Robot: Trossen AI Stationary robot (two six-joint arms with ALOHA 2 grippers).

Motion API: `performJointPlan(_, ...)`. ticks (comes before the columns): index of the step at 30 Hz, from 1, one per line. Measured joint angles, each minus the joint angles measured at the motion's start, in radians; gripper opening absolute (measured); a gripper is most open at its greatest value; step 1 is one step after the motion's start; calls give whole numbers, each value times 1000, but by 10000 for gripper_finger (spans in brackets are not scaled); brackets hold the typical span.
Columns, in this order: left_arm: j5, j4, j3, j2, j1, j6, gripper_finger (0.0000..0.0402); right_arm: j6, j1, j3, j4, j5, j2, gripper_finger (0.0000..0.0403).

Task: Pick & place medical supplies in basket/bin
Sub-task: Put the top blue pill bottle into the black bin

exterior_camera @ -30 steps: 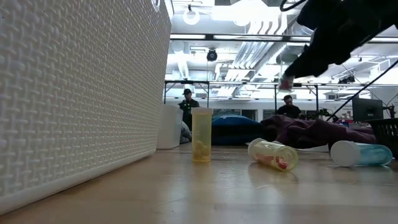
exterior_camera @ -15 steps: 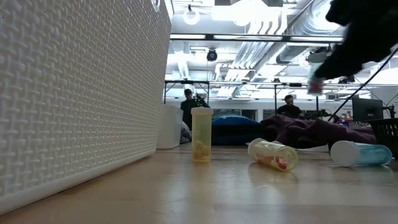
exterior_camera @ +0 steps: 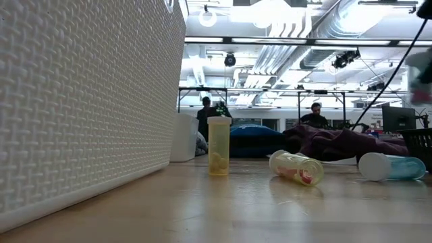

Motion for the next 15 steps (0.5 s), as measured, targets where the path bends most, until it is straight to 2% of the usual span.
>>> performJointPlan(11,0,0,0,0,0,0,240,280,190,0,-193,11,0,86)
performJointPlan(15,0,0,0,0,0,0,240,361,228,0,-259,8,1,86)
